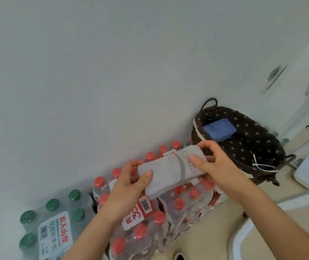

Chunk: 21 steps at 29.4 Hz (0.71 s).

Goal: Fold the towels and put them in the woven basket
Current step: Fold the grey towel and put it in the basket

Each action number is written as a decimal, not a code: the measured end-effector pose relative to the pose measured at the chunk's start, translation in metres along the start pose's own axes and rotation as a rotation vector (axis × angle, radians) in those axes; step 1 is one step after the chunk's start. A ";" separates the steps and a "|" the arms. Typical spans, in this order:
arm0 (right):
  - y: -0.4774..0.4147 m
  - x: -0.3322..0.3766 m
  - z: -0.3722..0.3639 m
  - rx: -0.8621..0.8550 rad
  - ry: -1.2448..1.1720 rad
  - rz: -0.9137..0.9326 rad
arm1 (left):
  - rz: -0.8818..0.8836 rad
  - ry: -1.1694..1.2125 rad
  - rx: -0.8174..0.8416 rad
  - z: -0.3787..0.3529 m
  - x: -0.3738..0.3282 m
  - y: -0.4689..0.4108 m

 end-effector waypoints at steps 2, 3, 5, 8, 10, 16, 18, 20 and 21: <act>0.002 0.011 0.050 -0.109 -0.051 0.010 | -0.053 -0.006 0.061 -0.039 -0.027 -0.033; 0.003 0.016 0.076 -0.155 -0.062 0.018 | -0.071 -0.021 0.093 -0.058 -0.039 -0.051; 0.001 0.022 0.128 -0.235 -0.089 0.035 | -0.085 -0.107 0.133 -0.094 -0.062 -0.088; -0.011 0.014 0.199 -0.320 -0.149 0.004 | -0.058 -0.366 0.162 -0.141 -0.082 -0.147; -0.021 0.003 0.233 -0.333 -0.139 -0.066 | -0.029 -0.589 0.177 -0.169 -0.089 -0.180; -0.042 -0.012 0.282 -0.165 0.183 -0.315 | 0.164 -1.248 0.260 -0.221 -0.081 -0.232; -0.050 -0.013 0.283 -0.106 0.312 -0.353 | 0.186 -1.417 0.266 -0.232 -0.079 -0.238; -0.061 -0.017 0.280 -0.067 0.424 -0.391 | 0.184 -1.556 0.249 -0.242 -0.080 -0.242; -0.066 -0.019 0.277 -0.048 0.479 -0.415 | 0.184 -1.606 0.251 -0.246 -0.080 -0.242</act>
Point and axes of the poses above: each hand's wrist, its own y-axis away from the middle knuckle, its own z-axis out of the back of the hand, x = y × z, the point moved 9 cm from there along -y, towards the middle knuckle, and after that the axes turned 14 degrees about x, right-handed, at the moved point
